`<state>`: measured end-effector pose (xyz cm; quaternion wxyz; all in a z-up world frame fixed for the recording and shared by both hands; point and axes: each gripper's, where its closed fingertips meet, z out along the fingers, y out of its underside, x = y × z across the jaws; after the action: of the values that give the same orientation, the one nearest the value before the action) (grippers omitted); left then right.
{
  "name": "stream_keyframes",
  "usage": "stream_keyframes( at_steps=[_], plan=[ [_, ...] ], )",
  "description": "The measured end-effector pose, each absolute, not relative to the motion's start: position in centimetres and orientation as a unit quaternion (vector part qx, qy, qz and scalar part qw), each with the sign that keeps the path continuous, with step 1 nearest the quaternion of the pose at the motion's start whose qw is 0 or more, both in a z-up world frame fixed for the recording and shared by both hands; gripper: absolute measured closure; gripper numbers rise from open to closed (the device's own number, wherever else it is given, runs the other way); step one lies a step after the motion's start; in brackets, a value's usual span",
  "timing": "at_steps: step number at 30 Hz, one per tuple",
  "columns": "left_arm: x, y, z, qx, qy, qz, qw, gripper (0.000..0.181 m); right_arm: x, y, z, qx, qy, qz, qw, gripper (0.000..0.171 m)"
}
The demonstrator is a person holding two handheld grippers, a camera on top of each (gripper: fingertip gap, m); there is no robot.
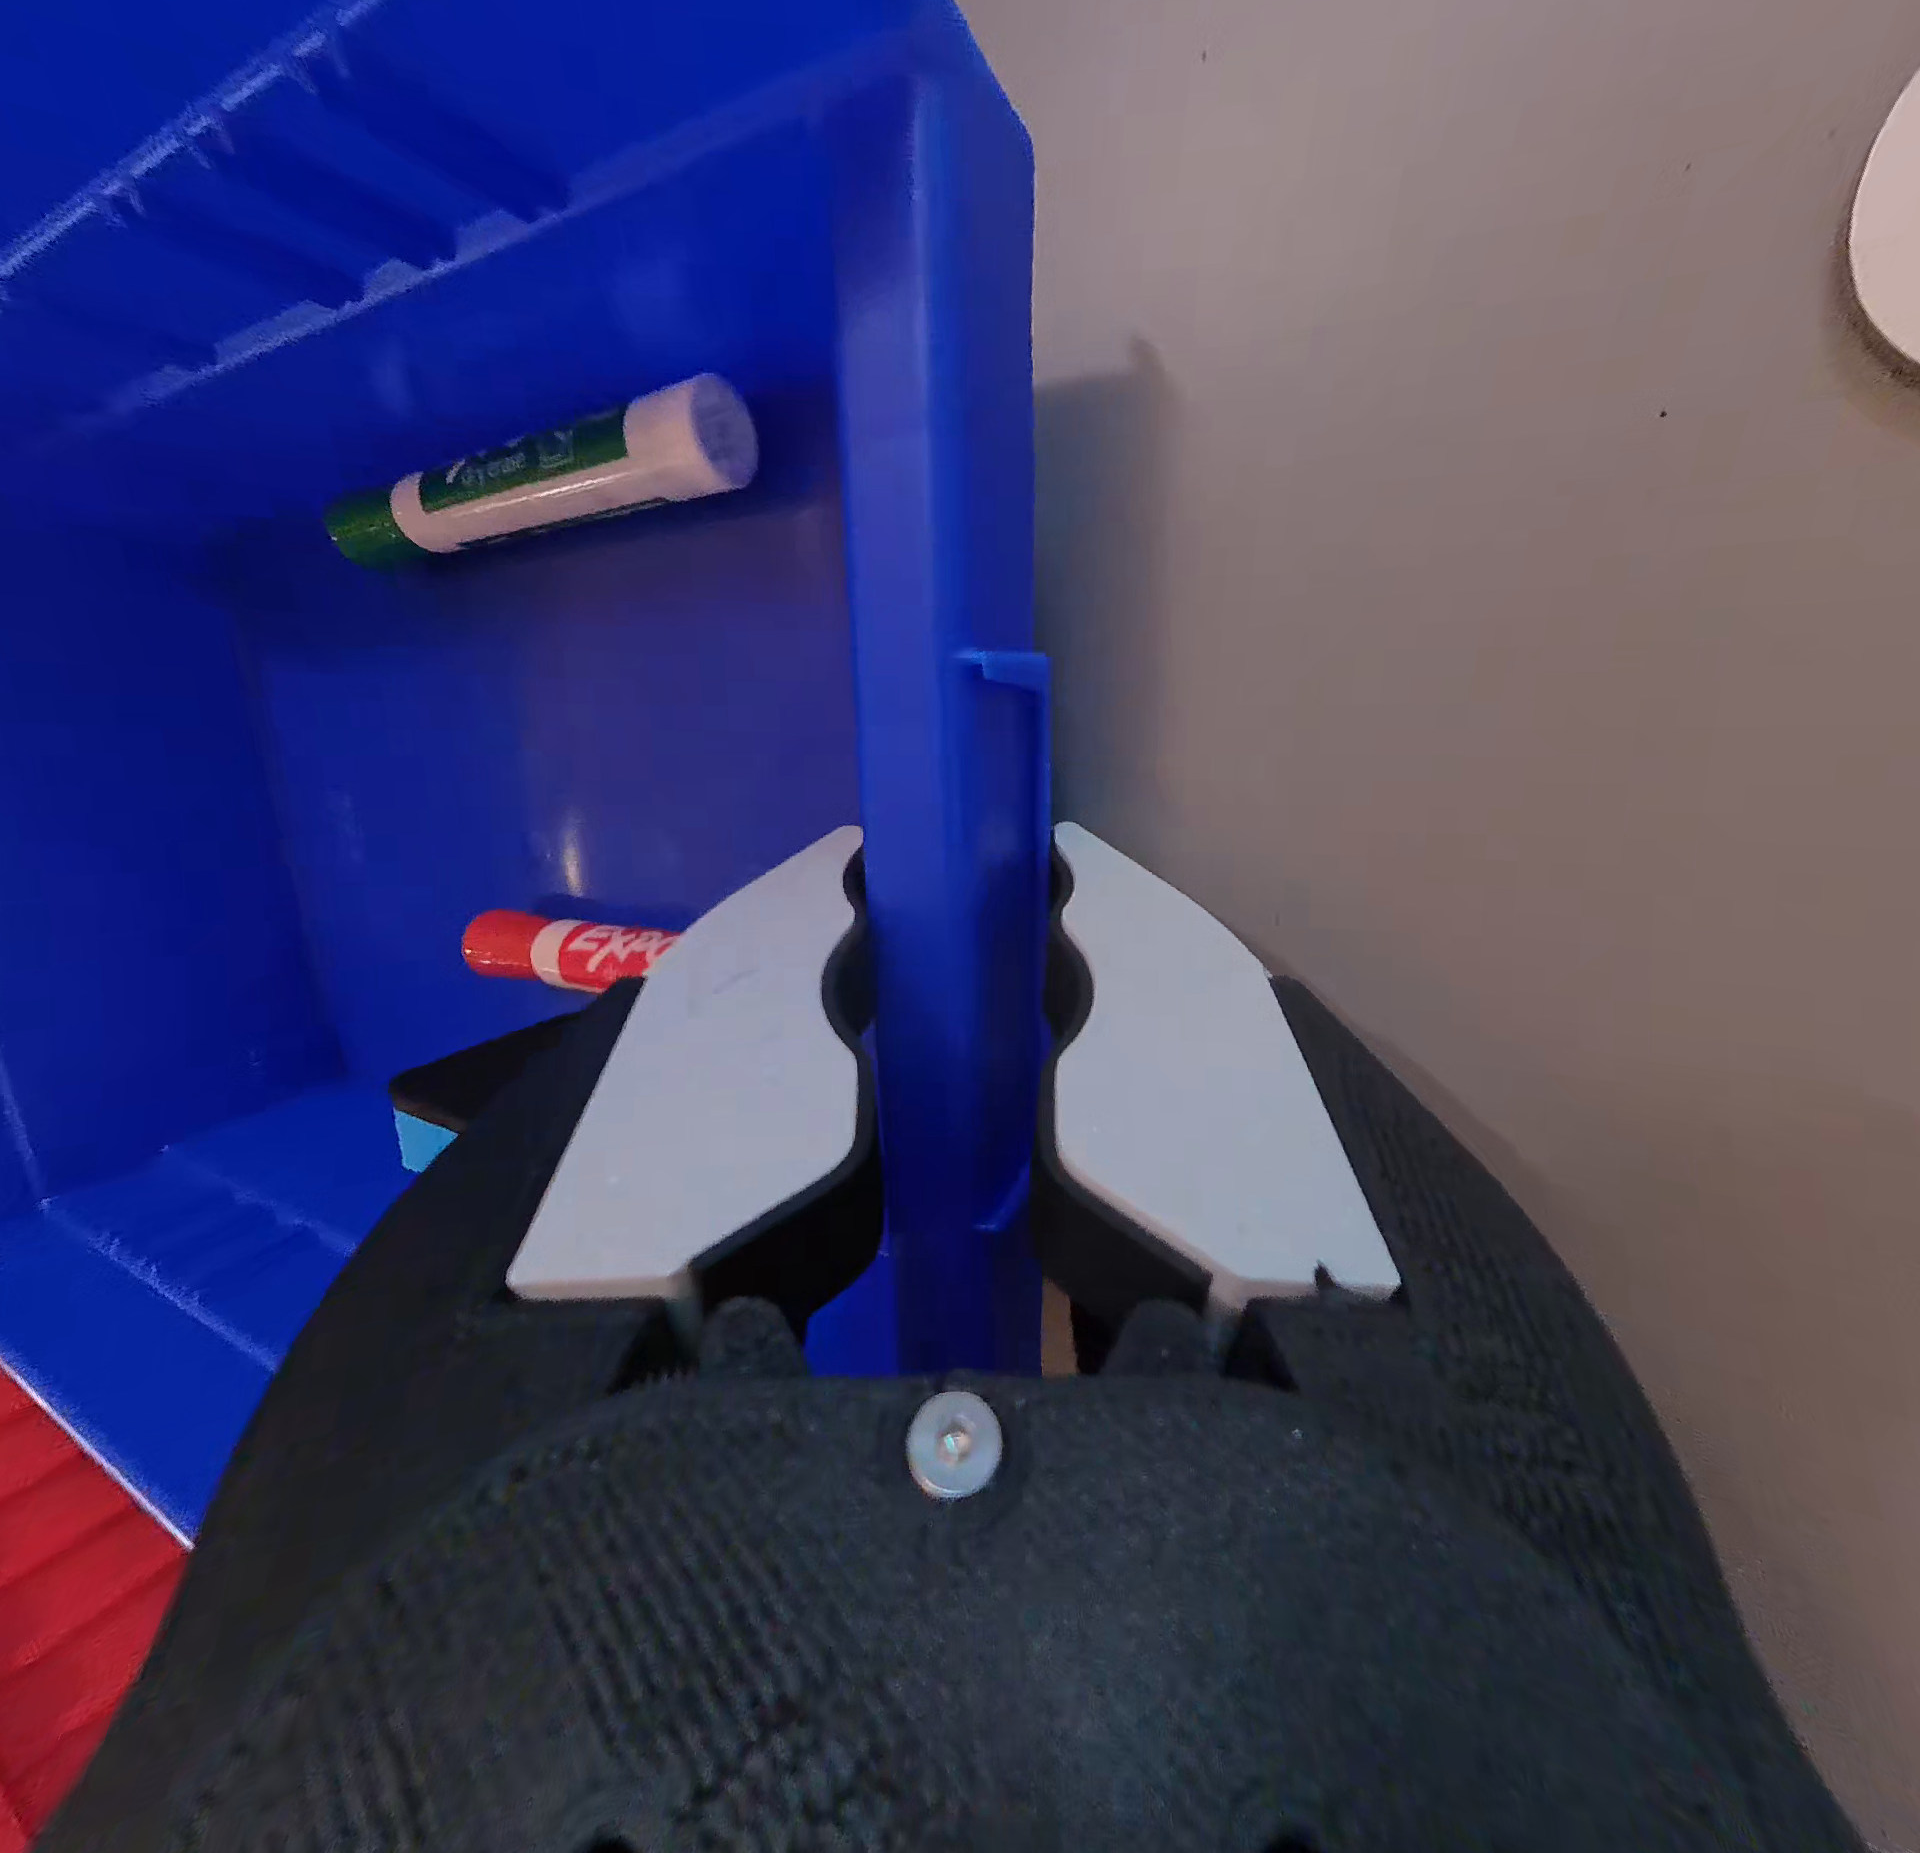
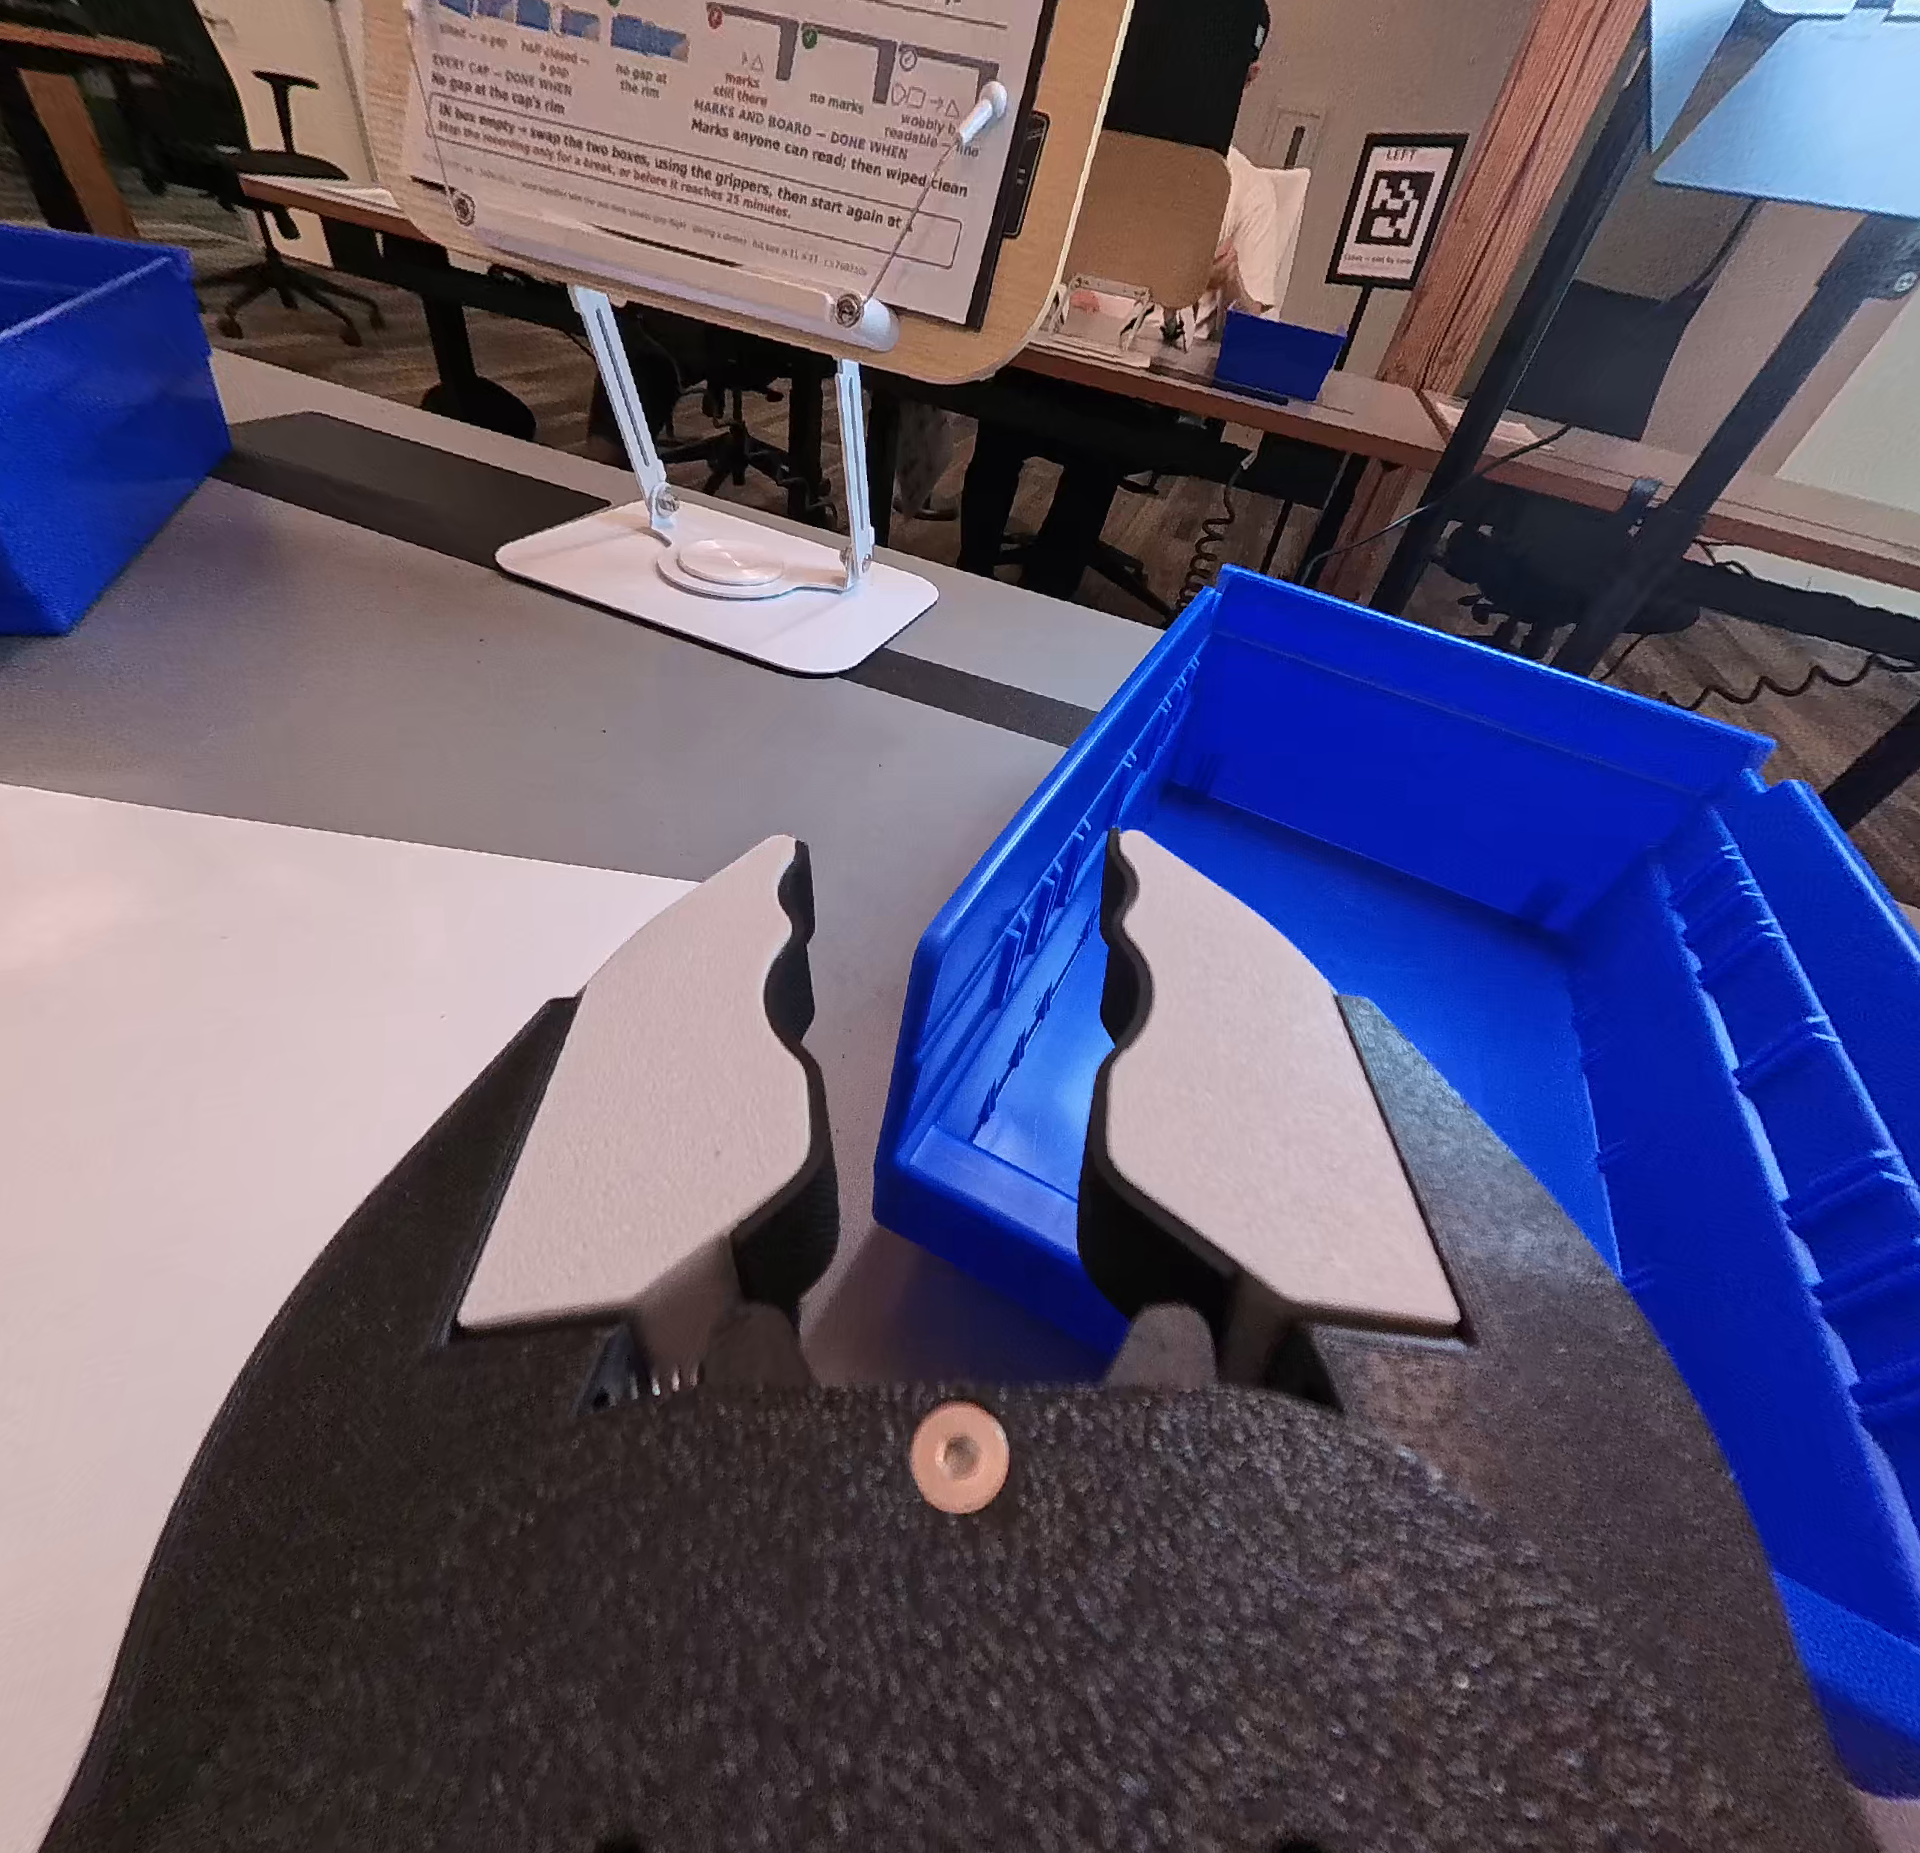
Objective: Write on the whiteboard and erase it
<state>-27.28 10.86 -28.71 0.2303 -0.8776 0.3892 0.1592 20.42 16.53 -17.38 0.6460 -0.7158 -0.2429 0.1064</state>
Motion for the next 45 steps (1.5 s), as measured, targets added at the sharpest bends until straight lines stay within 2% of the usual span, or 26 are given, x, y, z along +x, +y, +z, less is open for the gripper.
stream_keyframes(
  at_steps=[9, 12, 14, 16, 19, 22, 26, 28, 32, 36, 38, 41, 45],
  plan=[
    [-28.1, 11.6, -28.6, -0.870, 0.389, 0.179, 0.244, 0.151, 20.2, 16.5, -17.9, -0.725, -0.243, 0.102, 0.636, 0.115],
    [-29.9, 12.5, -28.0, -0.849, 0.385, 0.249, 0.262, 0.150, 20.4, 16.6, -18.4, -0.739, -0.239, 0.100, 0.621, 0.113],
    [-31.1, 12.4, -27.6, -0.841, 0.378, 0.288, 0.258, 0.142, 20.7, 16.6, -19.3, -0.760, -0.248, 0.084, 0.595, 0.117],
    [-30.2, 12.2, -26.8, -0.848, 0.360, 0.254, 0.294, 0.142, 21.2, 16.3, -20.2, -0.780, -0.263, 0.056, 0.565, 0.122],
    [-28.0, 11.7, -24.1, -0.846, 0.337, 0.184, 0.369, 0.147, 21.4, 15.2, -21.0, -0.792, -0.281, 0.053, 0.539, 0.138],
    [-25.9, 10.7, -22.2, -0.835, 0.329, 0.126, 0.422, 0.150, 21.4, 14.7, -22.3, -0.801, -0.303, 0.028, 0.516, 0.142],
    [-23.3, 9.1, -22.9, -0.831, 0.349, 0.072, 0.428, 0.150, 21.1, 15.7, -24.0, -0.800, -0.334, -0.038, 0.496, 0.150],
    [-21.8, 8.0, -23.8, -0.838, 0.359, 0.025, 0.410, 0.158, 20.9, 16.8, -24.1, -0.793, -0.346, -0.073, 0.495, 0.153],
    [-20.1, 7.4, -24.1, -0.831, 0.366, -0.031, 0.417, 0.170, 19.8, 19.5, -24.1, -0.774, -0.378, -0.128, 0.493, 0.150],
    [-19.7, 7.4, -24.5, -0.830, 0.356, -0.062, 0.425, 0.170, 18.0, 21.6, -24.1, -0.769, -0.376, -0.095, 0.508, 0.146],
    [-19.7, 7.4, -24.8, -0.830, 0.355, -0.062, 0.425, 0.170, 17.7, 22.0, -23.6, -0.749, -0.381, -0.103, 0.533, 0.134],
    [-20.1, 7.3, -25.0, -0.830, 0.351, -0.057, 0.429, 0.170, 17.9, 20.7, -22.2, -0.733, -0.379, -0.101, 0.555, 0.134],
    [-21.1, 7.4, -24.9, -0.835, 0.335, -0.053, 0.434, 0.170, 19.7, 18.2, -23.2, -0.771, -0.382, -0.095, 0.500, 0.137]
  ],
)
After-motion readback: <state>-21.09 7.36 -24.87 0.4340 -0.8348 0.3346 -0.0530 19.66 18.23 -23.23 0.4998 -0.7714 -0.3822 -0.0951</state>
